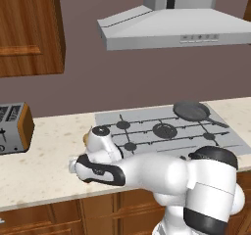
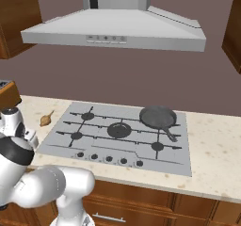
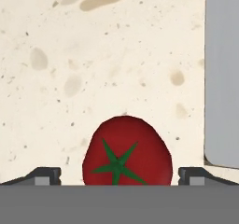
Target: Place the pan on the rear right burner on the stove. Then place the tomato and the onion in the pan and turn on the rear right burner.
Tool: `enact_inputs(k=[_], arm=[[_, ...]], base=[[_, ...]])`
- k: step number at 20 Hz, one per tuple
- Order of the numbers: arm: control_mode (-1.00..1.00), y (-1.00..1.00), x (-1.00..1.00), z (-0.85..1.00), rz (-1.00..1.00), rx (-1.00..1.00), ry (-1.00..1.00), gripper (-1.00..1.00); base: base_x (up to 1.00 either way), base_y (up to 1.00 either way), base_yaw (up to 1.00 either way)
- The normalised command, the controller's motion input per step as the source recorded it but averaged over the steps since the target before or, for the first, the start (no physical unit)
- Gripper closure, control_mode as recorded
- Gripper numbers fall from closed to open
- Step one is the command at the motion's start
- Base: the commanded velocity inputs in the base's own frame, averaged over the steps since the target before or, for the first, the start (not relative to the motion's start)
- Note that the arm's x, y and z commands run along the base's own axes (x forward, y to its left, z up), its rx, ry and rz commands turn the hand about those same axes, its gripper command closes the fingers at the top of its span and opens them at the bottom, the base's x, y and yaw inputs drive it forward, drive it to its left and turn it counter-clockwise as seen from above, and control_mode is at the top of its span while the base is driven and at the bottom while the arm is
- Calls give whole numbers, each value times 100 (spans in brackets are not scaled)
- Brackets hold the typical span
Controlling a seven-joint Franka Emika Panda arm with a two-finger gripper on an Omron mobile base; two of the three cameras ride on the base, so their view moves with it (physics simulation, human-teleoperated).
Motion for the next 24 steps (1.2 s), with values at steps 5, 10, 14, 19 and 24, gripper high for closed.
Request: enact_inputs(k=[5,10,14,19,24], arm=[[-100,0,29,-13,0,0,0,-100],[-100,0,13,-3,0,0,1,-100],[-100,0,0,0,0,0,0,-100],[-100,0,0,0,0,0,0,-100],[-100,0,-12,-8,0,4,1,-100]], base=[[0,0,0],[0,0,0],[0,0,0],[0,0,0],[0,0,0]])
